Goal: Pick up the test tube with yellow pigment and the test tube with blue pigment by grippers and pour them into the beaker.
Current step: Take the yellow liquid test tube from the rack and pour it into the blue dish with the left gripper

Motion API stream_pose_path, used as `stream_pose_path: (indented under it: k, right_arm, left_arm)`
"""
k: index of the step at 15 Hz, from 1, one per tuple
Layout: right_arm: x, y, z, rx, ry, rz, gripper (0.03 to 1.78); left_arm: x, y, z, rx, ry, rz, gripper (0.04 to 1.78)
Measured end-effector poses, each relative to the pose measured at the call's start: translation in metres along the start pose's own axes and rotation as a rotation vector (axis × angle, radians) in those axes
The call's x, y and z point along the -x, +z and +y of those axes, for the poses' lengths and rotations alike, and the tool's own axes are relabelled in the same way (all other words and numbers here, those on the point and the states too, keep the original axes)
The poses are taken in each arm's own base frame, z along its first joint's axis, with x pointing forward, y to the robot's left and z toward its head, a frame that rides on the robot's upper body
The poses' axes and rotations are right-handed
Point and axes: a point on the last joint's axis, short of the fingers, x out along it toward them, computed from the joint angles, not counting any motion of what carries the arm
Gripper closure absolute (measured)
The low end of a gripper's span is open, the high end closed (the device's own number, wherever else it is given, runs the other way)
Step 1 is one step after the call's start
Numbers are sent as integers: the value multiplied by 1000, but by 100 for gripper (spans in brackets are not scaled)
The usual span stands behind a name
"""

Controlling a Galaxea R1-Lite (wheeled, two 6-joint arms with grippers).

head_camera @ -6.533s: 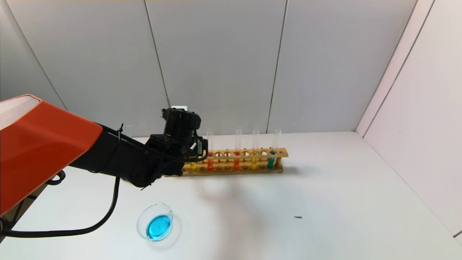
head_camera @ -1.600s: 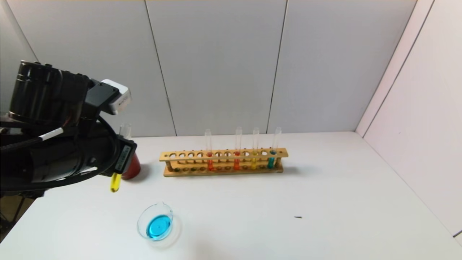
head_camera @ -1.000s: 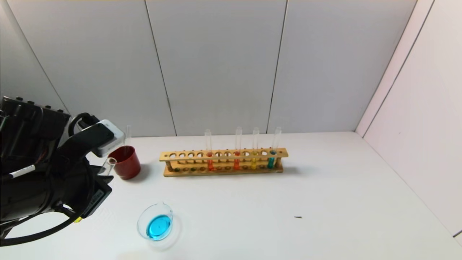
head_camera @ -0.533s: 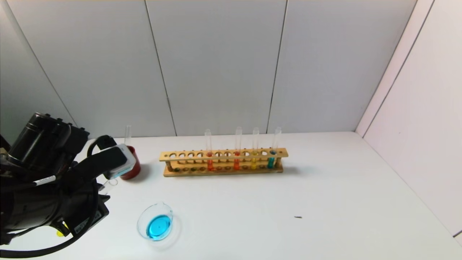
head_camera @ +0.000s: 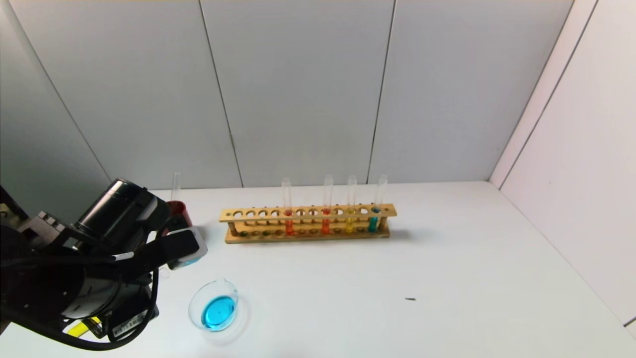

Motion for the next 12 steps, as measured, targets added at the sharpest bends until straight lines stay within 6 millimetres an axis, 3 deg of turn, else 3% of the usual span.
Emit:
stream_pose_path:
  k: [12]
  right_arm:
    - [0, 0, 0, 0, 0, 0, 11]
  left_arm:
    - [-38, 23, -20, -150, -62, 158, 152]
